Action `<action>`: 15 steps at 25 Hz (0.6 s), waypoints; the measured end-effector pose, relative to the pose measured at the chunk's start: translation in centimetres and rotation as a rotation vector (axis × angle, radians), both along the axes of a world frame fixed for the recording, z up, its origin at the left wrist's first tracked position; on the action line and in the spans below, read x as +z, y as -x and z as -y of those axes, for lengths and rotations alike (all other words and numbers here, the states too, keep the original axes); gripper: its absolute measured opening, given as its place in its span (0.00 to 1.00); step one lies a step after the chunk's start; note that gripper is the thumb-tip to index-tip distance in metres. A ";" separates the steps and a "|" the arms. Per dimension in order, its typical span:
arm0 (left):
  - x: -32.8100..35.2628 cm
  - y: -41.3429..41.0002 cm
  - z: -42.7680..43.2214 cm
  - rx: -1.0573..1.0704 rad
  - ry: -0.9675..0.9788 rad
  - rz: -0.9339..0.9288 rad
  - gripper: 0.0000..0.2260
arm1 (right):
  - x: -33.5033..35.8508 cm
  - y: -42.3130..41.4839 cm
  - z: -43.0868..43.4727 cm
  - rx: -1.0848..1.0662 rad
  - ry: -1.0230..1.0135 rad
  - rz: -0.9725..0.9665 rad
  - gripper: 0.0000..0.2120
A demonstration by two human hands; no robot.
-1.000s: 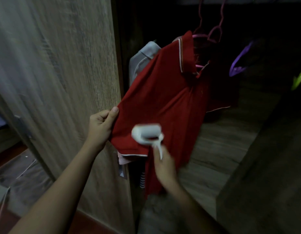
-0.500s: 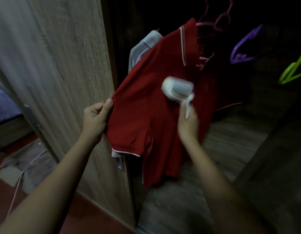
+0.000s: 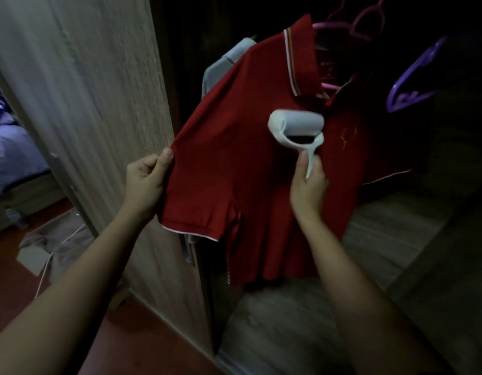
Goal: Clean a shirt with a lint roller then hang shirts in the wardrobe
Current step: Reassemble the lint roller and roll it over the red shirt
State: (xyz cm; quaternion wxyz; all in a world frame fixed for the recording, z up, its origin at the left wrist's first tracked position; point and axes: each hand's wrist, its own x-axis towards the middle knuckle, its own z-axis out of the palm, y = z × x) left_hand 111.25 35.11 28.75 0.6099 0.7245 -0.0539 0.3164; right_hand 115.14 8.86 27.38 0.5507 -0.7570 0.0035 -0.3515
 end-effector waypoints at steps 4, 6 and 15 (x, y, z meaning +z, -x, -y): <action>0.3 0.1 0.2 0.011 0.008 -0.028 0.19 | -7.4 0.8 -1.8 0.072 0.045 -0.147 0.13; 0.2 0.0 0.2 0.031 -0.012 -0.031 0.21 | -14.2 1.8 -2.6 0.088 0.084 -0.354 0.15; 0.2 0.0 -0.2 0.030 -0.070 0.005 0.31 | -23.9 2.2 -1.7 0.158 0.328 -0.965 0.19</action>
